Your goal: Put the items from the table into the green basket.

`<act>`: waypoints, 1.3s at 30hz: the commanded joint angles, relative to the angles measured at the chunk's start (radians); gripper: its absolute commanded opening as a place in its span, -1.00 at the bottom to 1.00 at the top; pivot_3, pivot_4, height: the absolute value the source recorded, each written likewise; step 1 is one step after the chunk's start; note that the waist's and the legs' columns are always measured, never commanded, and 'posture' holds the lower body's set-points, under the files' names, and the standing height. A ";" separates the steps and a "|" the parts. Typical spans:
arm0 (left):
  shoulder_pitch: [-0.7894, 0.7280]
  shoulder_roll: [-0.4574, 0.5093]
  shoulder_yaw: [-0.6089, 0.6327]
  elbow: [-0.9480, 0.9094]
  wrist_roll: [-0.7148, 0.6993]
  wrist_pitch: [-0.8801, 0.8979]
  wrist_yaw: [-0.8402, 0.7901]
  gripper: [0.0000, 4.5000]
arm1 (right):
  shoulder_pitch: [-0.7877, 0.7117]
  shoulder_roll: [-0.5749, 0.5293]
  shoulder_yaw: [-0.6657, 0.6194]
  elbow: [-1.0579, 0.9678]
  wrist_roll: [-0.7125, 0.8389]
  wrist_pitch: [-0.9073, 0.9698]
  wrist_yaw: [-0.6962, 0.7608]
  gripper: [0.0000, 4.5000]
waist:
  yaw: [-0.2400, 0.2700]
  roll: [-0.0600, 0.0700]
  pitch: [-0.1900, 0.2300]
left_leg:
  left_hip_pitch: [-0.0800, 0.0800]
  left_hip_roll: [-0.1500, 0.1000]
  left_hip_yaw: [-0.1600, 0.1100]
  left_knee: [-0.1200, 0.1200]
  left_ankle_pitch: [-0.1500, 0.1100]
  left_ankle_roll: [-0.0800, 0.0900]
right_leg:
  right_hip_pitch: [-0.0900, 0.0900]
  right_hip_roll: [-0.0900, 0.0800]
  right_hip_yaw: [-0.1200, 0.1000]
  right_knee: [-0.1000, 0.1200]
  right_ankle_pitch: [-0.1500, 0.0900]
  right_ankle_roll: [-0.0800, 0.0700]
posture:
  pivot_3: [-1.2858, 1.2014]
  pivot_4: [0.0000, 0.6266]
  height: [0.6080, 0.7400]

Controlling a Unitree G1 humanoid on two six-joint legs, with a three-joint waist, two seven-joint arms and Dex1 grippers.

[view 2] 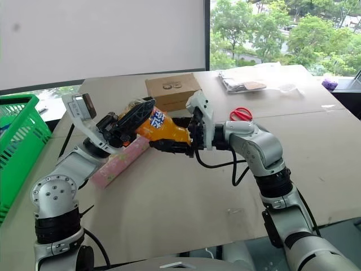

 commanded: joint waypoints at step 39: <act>-0.071 0.885 -0.071 0.787 1.267 -0.365 0.247 0.34 | -0.094 -0.209 -0.147 0.036 0.124 -0.212 0.176 1.00 | 0.062 -0.012 -0.001 | -0.008 -0.004 -0.005 -0.003 0.000 0.000 | -0.006 -0.015 -0.008 -0.001 -0.001 0.002 | 0.16 -1.00 1.00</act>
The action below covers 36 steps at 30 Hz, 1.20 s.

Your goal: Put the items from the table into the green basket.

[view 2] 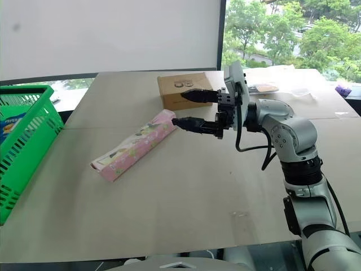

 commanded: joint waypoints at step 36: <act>0.044 -0.480 -0.211 -0.492 -0.355 0.502 -0.372 0.98 | 0.217 -0.229 -0.010 -0.144 -0.106 0.034 -0.079 1.00 | -0.062 0.005 -0.013 | -0.006 0.001 0.004 0.008 0.000 0.001 | -0.006 0.002 0.003 0.006 0.002 -0.001 | 0.05 -1.00 1.00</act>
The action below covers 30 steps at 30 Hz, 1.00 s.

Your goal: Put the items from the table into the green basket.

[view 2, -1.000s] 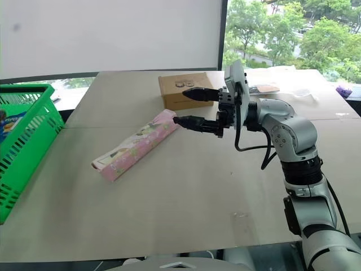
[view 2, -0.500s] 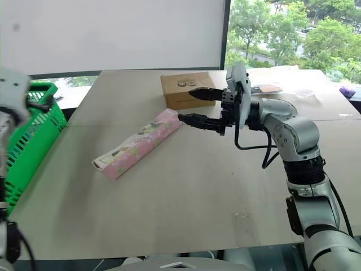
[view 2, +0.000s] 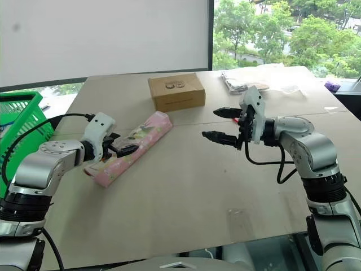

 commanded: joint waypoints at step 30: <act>-0.120 -0.057 0.168 0.024 0.088 -0.049 0.174 -0.83 | 0.017 -0.025 0.036 0.002 -0.060 -0.035 0.035 1.00 | -0.004 0.009 -0.003 | 0.015 0.003 -0.001 0.005 -0.001 0.002 | 0.017 0.005 0.000 -0.002 -0.003 0.005 | 0.08 -1.00 1.00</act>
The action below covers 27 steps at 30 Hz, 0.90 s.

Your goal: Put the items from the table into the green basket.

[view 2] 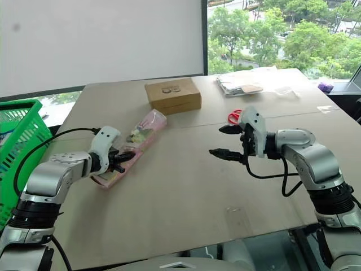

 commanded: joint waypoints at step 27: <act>0.179 0.558 0.382 0.331 0.415 -0.301 0.161 0.64 | -0.182 0.149 -0.081 -0.008 0.191 -0.007 0.027 1.00 | 0.082 -0.011 0.001 | -0.005 -0.001 0.000 -0.011 -0.002 0.000 | -0.008 -0.007 -0.001 -0.004 0.002 -0.004 | 0.16 -1.00 1.00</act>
